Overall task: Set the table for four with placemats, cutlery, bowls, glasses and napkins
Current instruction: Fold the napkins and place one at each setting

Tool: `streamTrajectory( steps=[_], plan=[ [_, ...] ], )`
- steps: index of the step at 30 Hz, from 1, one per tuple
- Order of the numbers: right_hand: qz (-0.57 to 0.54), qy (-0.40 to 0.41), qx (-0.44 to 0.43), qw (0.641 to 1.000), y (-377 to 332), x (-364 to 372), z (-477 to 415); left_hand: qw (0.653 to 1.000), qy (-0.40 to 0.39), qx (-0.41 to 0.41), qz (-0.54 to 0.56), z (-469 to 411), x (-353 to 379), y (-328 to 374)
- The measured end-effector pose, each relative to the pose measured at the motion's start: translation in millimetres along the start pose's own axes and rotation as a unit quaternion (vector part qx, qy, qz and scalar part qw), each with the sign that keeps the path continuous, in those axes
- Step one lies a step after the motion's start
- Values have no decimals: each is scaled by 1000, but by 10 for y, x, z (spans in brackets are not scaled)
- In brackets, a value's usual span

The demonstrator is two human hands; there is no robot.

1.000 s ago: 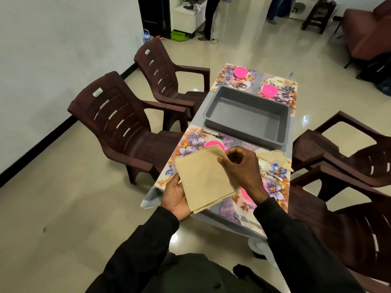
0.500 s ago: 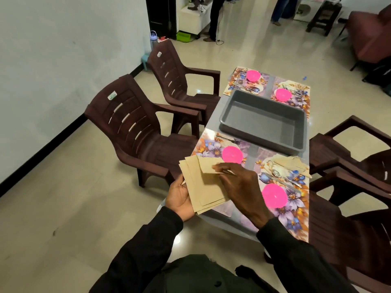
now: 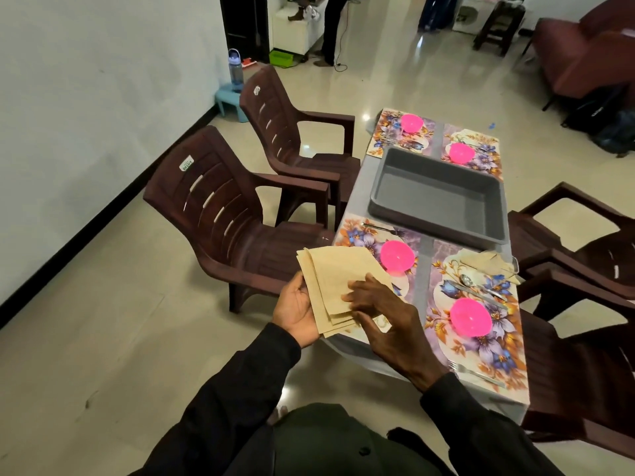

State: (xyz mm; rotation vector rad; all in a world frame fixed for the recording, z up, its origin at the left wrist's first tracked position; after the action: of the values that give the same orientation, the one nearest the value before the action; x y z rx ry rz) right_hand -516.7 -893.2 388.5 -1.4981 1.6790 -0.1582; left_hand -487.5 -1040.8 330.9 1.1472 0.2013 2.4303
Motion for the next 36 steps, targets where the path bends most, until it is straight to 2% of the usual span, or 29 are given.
streamTrajectory(
  steps=[11, 15, 17, 19, 21, 24, 29, 36],
  plan=[
    [0, -21, -4, 1000, -195, 289, -32, 1000, -10, -6, -11, -8, -246, 281],
    [-7, 7, 18, 1000, -262, 280, -61, 1000, -22, -18, -3, 19, -287, 297],
    [21, 43, 25, 999, -319, 259, -138, 1000, -24, -16, -1, 68, -280, 303],
    [101, 68, 22, 992, -361, 259, -262, 1000, -23, -12, -1, 88, -300, 301],
    [149, 52, 92, 983, -285, 295, -380, 1000, -23, -5, -6, 116, -297, 282],
    [144, 6, 196, 970, -121, 373, -418, 1000, -20, -4, -17, 143, -286, 231],
    [139, -53, 220, 964, -71, 432, -386, 1000, -12, 0, -19, 157, -247, 168],
    [106, -72, 210, 969, 123, 380, -443, 999, 26, 17, -11, 97, -213, 111]
  ],
)
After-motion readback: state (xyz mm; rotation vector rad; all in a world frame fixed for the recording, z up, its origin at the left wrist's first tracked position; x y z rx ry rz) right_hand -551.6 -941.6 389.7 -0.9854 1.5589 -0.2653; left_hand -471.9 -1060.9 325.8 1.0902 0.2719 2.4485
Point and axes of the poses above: each hand's wrist, its own z-axis away from the middle knuckle, its own x-axis out of the palm, y = z × x, the point moved 6 cm from there along -z, towards the middle knuckle, and after that the axes turned 12 degrees about y, right-handed, at the moved point
